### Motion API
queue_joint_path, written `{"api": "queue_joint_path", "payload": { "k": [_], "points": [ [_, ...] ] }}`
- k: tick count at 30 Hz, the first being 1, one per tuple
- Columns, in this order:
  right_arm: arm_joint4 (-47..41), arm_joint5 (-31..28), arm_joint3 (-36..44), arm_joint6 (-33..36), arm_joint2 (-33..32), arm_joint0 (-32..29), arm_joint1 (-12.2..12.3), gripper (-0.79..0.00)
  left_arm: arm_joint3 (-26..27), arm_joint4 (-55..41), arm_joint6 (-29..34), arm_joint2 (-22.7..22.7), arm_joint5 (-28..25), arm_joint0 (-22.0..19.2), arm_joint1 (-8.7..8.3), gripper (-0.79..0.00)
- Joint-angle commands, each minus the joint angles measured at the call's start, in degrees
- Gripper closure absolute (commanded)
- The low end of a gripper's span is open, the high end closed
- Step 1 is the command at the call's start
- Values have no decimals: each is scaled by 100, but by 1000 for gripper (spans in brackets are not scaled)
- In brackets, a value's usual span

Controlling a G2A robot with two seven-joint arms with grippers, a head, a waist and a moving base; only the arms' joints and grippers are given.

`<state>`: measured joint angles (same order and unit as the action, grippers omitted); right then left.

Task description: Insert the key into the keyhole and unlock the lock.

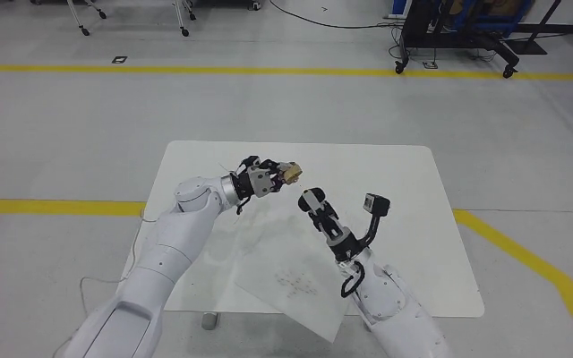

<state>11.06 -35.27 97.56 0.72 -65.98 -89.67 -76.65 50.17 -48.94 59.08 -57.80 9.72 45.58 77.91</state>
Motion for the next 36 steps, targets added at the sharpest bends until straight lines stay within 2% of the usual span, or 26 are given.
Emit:
{"api": "queue_joint_path", "payload": {
  "k": [1, 6, 11, 14, 16, 17, 18, 20, 22, 28, 36],
  "points": [
    [-131, 56, 122, -62, -140, -133, 18, -785, 74, 8, -12, -49, -133, 50, -10, 0],
    [-131, 56, 122, -62, -140, -133, 18, -785, 294, 85, -76, -156, -496, 191, -36, 0],
    [-163, 72, 122, -46, -126, -138, 17, -785, 666, 257, -265, -293, -1154, 402, -67, 0],
    [-1082, 337, 96, 438, -26, -62, 17, -785, 841, 460, -301, -312, -1289, 518, -91, 0],
    [-1634, 657, 41, 873, -4, 54, 25, -437, 925, 458, -231, -317, -1222, 557, -97, 0],
    [-1880, 826, -6, 1101, 11, 126, 29, -391, 961, 536, -205, -308, -1229, 557, -103, 0],
    [-2195, 904, -30, 1341, 38, 198, 28, -385, 1005, 567, -154, -299, -1251, 568, -105, 0],
    [-2765, 982, -144, 1710, 42, 332, 26, -317, 1048, 602, -62, -283, -1238, 587, -108, 0],
    [-3218, 1020, -273, 2089, 47, 455, 27, -308, 1051, 492, 112, -276, -1135, 603, -105, 0],
    [-4001, 1197, -518, 2849, 20, 648, 39, -348, 981, 390, 283, -314, -1088, 575, -104, 0],
    [-4351, 1335, -626, 3238, -72, 719, 61, -342, 968, 423, 399, -293, -1106, 558, -97, 0]
  ]
}}
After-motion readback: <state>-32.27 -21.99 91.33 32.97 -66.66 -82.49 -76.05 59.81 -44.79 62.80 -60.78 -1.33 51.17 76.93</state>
